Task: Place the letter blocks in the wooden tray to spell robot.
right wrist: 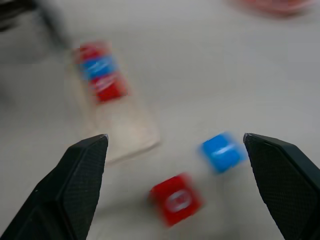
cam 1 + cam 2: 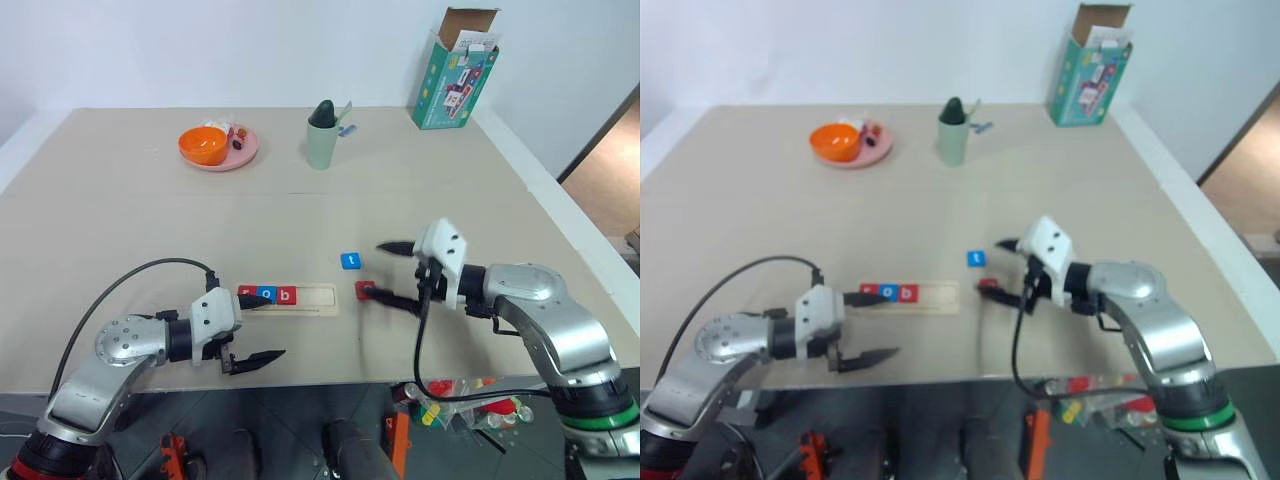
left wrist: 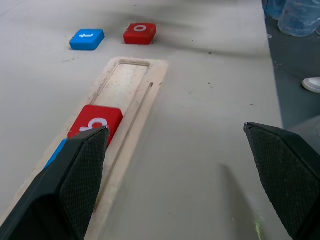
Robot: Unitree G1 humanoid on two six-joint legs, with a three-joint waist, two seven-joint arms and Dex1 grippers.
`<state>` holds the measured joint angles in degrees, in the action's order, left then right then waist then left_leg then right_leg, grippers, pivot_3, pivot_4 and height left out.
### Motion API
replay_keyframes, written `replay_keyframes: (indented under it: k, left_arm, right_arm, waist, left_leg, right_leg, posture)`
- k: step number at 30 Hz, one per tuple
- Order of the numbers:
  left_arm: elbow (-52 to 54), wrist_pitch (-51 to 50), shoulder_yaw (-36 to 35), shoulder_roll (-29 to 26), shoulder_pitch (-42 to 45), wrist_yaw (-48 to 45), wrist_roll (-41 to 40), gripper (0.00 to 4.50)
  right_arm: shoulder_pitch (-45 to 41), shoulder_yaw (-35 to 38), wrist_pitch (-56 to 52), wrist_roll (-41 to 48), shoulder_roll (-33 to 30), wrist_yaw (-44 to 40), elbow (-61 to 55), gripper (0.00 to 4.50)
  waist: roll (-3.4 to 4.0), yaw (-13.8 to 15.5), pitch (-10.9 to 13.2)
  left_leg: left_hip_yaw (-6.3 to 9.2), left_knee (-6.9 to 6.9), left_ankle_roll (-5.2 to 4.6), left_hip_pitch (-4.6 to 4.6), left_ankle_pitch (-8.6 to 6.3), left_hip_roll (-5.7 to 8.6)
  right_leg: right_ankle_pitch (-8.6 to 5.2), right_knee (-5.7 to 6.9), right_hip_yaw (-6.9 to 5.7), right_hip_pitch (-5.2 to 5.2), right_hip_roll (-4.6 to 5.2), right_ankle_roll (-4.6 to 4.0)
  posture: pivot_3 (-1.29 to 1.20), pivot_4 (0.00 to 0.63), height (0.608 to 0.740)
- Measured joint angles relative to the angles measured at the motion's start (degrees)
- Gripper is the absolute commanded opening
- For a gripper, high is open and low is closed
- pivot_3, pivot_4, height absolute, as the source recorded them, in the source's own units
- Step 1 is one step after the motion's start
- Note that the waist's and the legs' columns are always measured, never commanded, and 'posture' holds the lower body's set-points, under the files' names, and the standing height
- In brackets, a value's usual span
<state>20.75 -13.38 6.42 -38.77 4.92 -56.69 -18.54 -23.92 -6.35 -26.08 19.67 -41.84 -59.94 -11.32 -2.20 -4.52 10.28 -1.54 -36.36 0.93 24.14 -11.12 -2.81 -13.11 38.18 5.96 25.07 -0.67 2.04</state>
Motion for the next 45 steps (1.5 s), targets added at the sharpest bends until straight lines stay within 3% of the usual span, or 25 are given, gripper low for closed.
replay_keyframes:
  k: [2,7,14,15,16,23,31,38,45]
  left_arm:
    - [0.01,0.46,0.58,0.22,0.16,-0.04,0.20,4.50]
    - [0.08,1.05,0.62,0.18,-0.72,0.03,0.61,4.50]
    - [0.44,1.03,0.40,0.08,-2.25,0.86,0.65,4.50]
    - [0.83,1.01,0.36,0.04,-2.64,1.29,0.65,4.50]
    - [1.02,0.99,0.34,0.01,-2.86,1.40,0.64,4.50]
    - [2.39,0.40,0.17,-0.45,-3.52,2.34,0.57,4.50]
    - [2.38,0.40,-0.25,-0.83,-3.52,2.29,0.56,4.50]
    - [0.51,0.40,-2.24,-0.49,-3.29,2.55,-0.25,4.50]
    - [-0.65,-0.62,-3.29,0.37,-2.38,3.55,-1.78,4.50]
  right_arm:
    - [-3.60,-3.75,7.93,-2.26,0.21,-6.92,9.23,4.48]
    - [-11.32,-6.77,20.39,-6.37,2.34,-15.22,27.51,4.48]
    - [-15.21,-7.25,26.57,-8.71,5.05,-20.63,38.71,4.48]
    - [-15.29,-7.25,26.88,-8.86,5.49,-21.27,39.56,3.94]
    - [-15.31,-7.25,26.98,-8.95,5.75,-21.38,39.94,3.75]
    - [-16.80,-7.24,27.38,-10.64,8.51,-21.12,44.37,1.22]
    - [-16.94,-7.06,26.88,-10.90,8.82,-20.71,42.81,1.20]
    - [-16.87,-7.77,11.69,-7.82,11.55,-16.85,22.70,1.20]
    - [-16.57,-12.62,7.05,-11.80,14.92,-10.98,21.00,1.20]
  waist:
    - [0.03,-0.14,0.02]
    - [0.03,0.04,0.02]
    - [0.03,0.04,0.02]
    - [0.04,0.05,0.02]
    - [0.03,0.05,0.02]
    - [0.04,0.04,0.03]
    - [0.05,0.03,0.03]
    - [0.06,0.08,0.03]
    - [0.05,0.09,0.02]
  left_leg:
    - [-0.02,0.00,-0.05,0.04,-0.04,0.00]
    - [0.02,0.00,-0.05,0.06,-0.04,0.00]
    - [0.00,-0.03,-0.05,0.06,-0.03,0.01]
    - [0.01,-0.04,-0.05,0.06,-0.03,0.01]
    - [0.00,-0.04,-0.05,0.05,-0.03,0.00]
    - [-0.02,-0.11,-0.01,0.03,0.02,-0.01]
    - [-0.04,-0.14,0.00,0.03,0.03,-0.01]
    - [0.09,-0.12,0.00,0.03,0.03,-0.12]
    - [0.01,-0.17,0.03,0.06,0.04,-0.08]
  right_leg:
    - [0.17,0.00,0.04,0.04,-0.01,0.29]
    - [0.19,0.01,0.01,0.04,-0.02,0.32]
    - [0.21,0.01,0.05,0.02,0.00,0.33]
    - [0.22,0.01,0.05,0.01,0.00,0.34]
    - [0.25,0.02,0.05,0.01,0.00,0.35]
    - [0.27,0.02,0.06,0.00,-0.01,0.11]
    - [0.30,0.03,0.09,0.01,-0.02,0.12]
    - [0.38,0.15,-0.09,0.05,-0.10,0.21]
    - [0.30,0.13,-0.03,0.06,-0.06,0.07]
  posture:
    - [0.00,0.150,0.740]
    - [0.00,0.150,0.740]
    - [0.00,0.150,0.740]
    - [0.00,0.150,0.740]
    - [0.00,0.150,0.740]
    - [0.00,0.150,0.740]
    - [0.00,0.150,0.740]
    - [0.00,0.150,0.740]
    - [0.00,0.150,0.740]
